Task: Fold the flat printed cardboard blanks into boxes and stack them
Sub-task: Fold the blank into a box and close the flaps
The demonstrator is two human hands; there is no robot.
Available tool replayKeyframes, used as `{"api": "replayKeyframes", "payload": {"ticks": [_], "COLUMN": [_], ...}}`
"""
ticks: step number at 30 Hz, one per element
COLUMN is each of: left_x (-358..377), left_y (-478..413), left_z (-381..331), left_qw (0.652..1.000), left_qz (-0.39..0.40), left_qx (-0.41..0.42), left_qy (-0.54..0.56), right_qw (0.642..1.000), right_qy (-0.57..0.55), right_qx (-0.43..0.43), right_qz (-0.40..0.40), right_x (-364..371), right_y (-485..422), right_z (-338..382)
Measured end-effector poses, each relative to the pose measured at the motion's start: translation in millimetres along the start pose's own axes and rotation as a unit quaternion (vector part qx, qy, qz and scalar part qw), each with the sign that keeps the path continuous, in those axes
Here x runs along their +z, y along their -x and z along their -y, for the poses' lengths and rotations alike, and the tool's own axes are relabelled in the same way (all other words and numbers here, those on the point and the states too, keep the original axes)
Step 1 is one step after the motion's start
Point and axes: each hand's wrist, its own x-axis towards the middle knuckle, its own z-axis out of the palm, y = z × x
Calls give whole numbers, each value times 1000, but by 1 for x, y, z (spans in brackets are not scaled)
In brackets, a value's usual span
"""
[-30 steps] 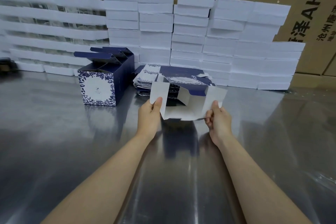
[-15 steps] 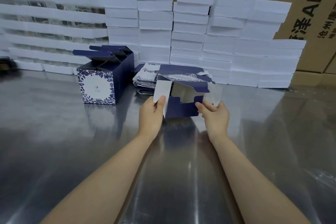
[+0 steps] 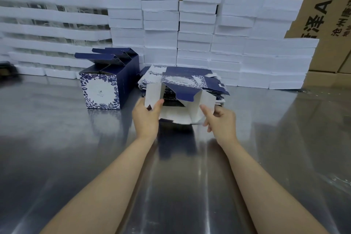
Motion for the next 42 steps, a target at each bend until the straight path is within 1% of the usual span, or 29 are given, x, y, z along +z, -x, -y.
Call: {"api": "replayKeyframes", "payload": {"ticks": [2,3,4,6,7,8,10,11,12,14,15,18,19,20,21,22,23,24,25,26,27,28,29,31,33,35,38,42], "left_x": [0,0,2,4,4,3,1,0,-2,-6,-7,-7,-5,-3,0,1,4,5,7,8,9,11,13,15,15,14,14,16], "left_y": [2,3,5,6,6,4,0,-3,-6,-10,-10,-5,-3,0,3,4,6,7,8,8,5,4,4,8,11,11,9,8], "left_z": [-1,-3,-3,-2,-1,1,7,9,12,14,14,10,9,6,3,0,1,0,-2,-3,-4,-5,-4,-3,2,6,6,6], "left_qw": [1000,999,998,997,996,996,997,997,996,994,992,991,991,990,986,972,947,919,898,883,875,876,886,921,939,948,957,967], "left_qz": [7,17,24,20,12,6,15,26,40,79,92,101,106,117,138,171,210,246,269,269,255,242,240,262,272,254,214,190], "left_qx": [12,19,28,45,49,52,57,58,57,55,62,86,75,42,-11,-82,-154,-202,-224,-236,-240,-232,-215,-147,-91,-77,-91,-102], "left_qy": [24,34,44,67,69,67,59,53,51,58,55,29,39,63,97,141,187,230,265,304,335,346,332,248,189,176,171,137], "right_qw": [992,979,968,952,935,913,865,851,846,857,871,924,936,943,950,955,959,962,965,970,975,979,981,983,984,986,988,986], "right_qy": [101,155,178,155,152,165,215,230,239,241,235,164,139,118,96,73,51,32,15,-5,-28,-53,-77,-99,-88,-70,-35,-54], "right_qx": [-75,-122,-162,-237,-290,-348,-441,-466,-475,-455,-431,-344,-323,-308,-296,-284,-275,-267,-257,-238,-212,-185,-160,-135,-128,-128,-141,-160], "right_qz": [-21,-45,-68,-115,-133,-135,-101,-72,-41,5,9,-22,-29,-33,-35,-38,-41,-46,-51,-55,-61,-68,-73,-80,-85,-83,-59,15], "right_x": [1,2,3,5,5,5,5,4,4,3,2,-3,-4,-4,-4,-4,-4,-4,-4,-3,-2,-1,1,5,9,11,15,25], "right_y": [2,4,5,7,5,4,1,-1,-3,-2,0,1,1,1,2,3,3,4,4,3,2,1,0,0,1,2,5,14], "right_z": [-1,1,5,11,13,14,14,13,12,13,13,17,18,19,19,19,19,19,18,17,17,18,18,19,19,17,18,23]}}
